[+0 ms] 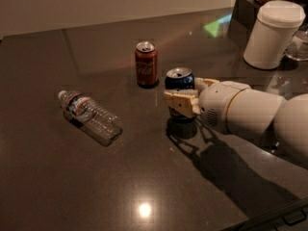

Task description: Place pepsi can upright

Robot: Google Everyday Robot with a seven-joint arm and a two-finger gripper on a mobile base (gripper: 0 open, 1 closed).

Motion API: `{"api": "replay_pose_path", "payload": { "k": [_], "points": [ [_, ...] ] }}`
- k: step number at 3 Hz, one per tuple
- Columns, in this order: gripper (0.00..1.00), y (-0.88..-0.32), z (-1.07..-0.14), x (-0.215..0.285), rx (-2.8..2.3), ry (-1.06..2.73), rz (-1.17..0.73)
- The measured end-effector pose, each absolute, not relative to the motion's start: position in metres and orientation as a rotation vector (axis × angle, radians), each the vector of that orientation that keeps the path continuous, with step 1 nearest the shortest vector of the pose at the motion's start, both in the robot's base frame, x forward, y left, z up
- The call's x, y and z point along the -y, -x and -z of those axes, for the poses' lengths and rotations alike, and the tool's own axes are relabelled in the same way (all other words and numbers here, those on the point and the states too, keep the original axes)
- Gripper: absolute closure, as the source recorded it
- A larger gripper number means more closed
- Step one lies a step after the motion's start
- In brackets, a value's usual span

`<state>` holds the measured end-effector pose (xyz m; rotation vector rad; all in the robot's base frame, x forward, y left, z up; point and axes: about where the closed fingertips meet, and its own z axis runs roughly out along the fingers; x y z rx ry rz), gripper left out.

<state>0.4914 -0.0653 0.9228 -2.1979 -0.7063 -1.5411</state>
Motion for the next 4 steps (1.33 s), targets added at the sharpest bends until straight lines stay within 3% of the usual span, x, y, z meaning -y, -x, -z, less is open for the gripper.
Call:
{"api": "replay_pose_path", "payload": {
  "k": [1,2,3,4],
  "points": [
    [1.00,-0.489,-0.914,0.064,0.698,2.165,1.554],
    [0.87,-0.488,-0.906,0.064,0.684,2.120,1.586],
    [0.64,-0.485,-0.901,0.065,0.673,2.069,1.630],
    [0.32,-0.483,-0.897,0.067,0.660,2.016,1.678]
  ]
}}
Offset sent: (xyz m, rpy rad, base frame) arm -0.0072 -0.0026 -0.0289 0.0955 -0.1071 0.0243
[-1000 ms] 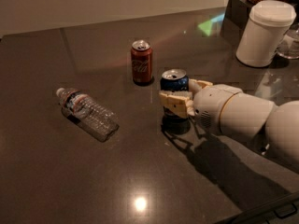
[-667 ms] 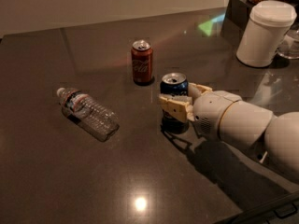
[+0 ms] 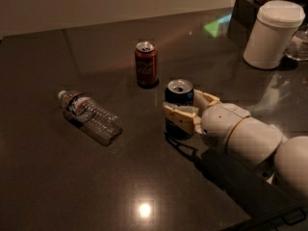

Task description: Place pepsi can upright

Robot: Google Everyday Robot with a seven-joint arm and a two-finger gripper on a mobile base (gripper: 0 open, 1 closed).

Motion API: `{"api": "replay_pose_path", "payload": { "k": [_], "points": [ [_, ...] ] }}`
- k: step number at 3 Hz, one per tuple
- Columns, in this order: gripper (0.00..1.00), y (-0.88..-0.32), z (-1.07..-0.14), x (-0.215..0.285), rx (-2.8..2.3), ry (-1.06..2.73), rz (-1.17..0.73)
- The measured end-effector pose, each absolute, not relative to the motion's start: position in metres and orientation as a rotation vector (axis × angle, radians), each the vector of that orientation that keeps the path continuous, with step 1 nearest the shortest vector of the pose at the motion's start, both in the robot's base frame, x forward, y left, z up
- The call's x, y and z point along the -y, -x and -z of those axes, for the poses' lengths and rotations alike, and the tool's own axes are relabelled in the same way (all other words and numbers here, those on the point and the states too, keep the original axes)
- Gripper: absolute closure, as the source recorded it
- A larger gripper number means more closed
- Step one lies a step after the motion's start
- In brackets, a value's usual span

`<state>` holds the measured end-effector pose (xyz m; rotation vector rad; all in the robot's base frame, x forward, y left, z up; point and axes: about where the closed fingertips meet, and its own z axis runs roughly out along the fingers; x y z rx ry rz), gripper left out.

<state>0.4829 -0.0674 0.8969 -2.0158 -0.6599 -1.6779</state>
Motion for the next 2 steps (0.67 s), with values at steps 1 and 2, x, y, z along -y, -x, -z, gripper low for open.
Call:
{"api": "replay_pose_path", "payload": {
  "k": [1,2],
  "points": [
    [0.08,-0.4829,-0.8972,0.0658,0.653,2.015,1.670],
    [0.00,-0.4828,-0.8976,0.0645,0.649,2.014,1.666]
  ]
}}
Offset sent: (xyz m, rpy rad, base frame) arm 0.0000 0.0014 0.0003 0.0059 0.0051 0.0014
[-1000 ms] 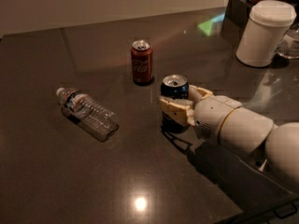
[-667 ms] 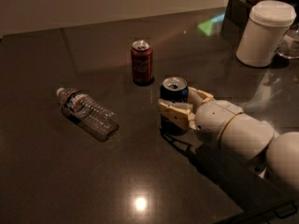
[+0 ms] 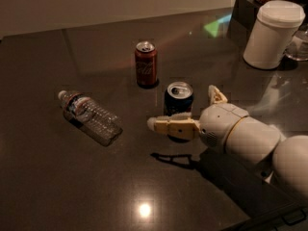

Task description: Place pepsi can upright

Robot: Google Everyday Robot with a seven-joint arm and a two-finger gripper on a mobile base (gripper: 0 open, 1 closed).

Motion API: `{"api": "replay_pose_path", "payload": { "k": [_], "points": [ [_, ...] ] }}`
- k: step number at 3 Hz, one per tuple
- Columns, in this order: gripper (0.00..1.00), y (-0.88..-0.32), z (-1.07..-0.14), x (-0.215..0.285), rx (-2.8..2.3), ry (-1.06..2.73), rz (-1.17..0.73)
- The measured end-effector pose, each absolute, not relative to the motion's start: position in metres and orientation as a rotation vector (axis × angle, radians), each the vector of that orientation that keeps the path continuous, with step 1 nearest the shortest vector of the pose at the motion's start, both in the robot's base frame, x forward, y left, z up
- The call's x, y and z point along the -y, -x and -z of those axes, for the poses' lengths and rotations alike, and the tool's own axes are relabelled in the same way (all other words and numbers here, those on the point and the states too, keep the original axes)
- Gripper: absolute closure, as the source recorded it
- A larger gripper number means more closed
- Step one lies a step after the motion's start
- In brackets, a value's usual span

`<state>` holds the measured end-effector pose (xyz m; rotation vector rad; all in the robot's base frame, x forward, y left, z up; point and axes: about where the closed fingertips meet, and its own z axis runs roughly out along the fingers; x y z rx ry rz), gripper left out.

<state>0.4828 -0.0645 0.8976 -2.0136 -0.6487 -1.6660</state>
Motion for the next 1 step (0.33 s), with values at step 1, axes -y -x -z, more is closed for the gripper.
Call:
{"api": "replay_pose_path", "payload": {
  "k": [1],
  "points": [
    [0.00,-0.4828,-0.8976,0.0645,0.649,2.014,1.666]
  ]
}}
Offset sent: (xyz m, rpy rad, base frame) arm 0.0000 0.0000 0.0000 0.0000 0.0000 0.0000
